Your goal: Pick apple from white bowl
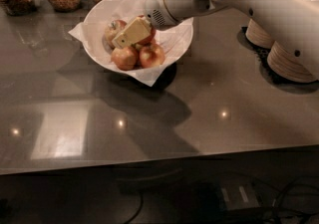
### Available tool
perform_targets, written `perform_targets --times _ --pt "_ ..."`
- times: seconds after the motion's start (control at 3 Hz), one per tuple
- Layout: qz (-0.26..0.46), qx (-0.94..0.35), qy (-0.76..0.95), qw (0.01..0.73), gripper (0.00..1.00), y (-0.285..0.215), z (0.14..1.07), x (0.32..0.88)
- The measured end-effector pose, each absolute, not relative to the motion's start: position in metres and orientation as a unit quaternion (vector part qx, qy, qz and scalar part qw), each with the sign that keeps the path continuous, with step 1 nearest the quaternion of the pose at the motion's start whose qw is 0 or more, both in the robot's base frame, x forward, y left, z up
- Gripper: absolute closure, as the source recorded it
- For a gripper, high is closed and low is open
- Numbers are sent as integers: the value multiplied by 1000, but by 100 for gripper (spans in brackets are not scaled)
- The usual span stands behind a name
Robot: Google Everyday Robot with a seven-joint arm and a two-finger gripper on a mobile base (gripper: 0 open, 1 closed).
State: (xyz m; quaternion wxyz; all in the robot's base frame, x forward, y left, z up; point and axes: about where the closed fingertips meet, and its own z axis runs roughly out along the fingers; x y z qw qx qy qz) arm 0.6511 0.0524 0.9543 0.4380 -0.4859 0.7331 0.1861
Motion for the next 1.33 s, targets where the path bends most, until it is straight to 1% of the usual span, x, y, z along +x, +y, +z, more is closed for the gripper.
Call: perform_targets --times 0.33,1.0,1.33 --pt "183 -477 736 444 15 48 956 655" --pt "177 -489 732 440 19 40 955 665" --pt "177 -511 725 427 20 39 951 672"
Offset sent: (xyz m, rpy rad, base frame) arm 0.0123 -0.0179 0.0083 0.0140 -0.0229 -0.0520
